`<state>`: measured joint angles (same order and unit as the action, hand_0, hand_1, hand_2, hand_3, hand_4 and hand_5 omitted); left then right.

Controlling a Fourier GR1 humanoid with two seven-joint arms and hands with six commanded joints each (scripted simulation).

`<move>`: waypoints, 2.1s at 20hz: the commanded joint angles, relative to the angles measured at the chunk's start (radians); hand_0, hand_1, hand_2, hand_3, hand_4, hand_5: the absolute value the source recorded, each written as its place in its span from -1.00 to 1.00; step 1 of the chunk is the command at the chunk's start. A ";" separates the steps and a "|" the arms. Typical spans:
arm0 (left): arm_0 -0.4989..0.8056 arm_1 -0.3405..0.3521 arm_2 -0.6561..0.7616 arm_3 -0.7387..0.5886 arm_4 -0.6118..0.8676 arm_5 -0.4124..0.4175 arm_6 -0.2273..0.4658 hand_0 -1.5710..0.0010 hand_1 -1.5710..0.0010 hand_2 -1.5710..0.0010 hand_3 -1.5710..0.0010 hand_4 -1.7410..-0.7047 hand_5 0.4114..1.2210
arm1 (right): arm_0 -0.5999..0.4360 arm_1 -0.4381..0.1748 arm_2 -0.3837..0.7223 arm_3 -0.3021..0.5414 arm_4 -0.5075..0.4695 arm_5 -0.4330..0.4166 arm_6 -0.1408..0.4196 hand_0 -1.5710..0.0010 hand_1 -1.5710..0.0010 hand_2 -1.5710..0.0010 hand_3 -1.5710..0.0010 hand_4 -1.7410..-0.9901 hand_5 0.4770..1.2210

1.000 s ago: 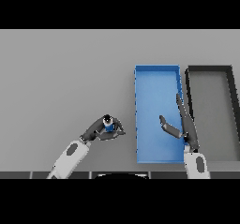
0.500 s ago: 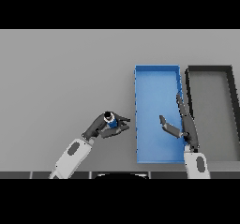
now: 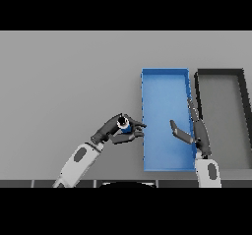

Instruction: Pick up the blue pipe and place it into the blue bin.

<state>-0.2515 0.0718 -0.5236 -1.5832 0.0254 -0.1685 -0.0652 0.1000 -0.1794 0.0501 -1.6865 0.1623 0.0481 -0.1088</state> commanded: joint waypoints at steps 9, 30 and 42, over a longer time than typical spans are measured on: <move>0.019 -0.016 0.027 0.005 -0.032 -0.057 -0.002 -1.00 -1.00 -1.00 -1.00 -0.47 1.00 | 0.056 0.003 0.025 -0.113 0.088 -0.065 0.035 1.00 1.00 1.00 1.00 0.48 -0.56; 0.035 -0.096 0.092 0.001 -0.115 -0.152 0.002 -1.00 -1.00 -1.00 -1.00 -0.47 1.00 | -0.456 -0.146 0.242 -0.308 -0.492 0.398 0.489 1.00 1.00 0.94 1.00 0.22 -0.79; 0.061 -0.127 0.139 -0.006 -0.157 -0.215 0.053 -1.00 -1.00 -1.00 -1.00 -0.46 1.00 | -0.676 -0.040 0.344 -0.136 -0.430 0.474 0.549 0.78 0.72 0.67 0.84 0.35 -0.97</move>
<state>-0.1907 -0.0551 -0.3850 -1.5891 -0.1330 -0.3854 -0.0139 -0.5756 -0.2191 0.3945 -1.8228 -0.2679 0.5225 0.4407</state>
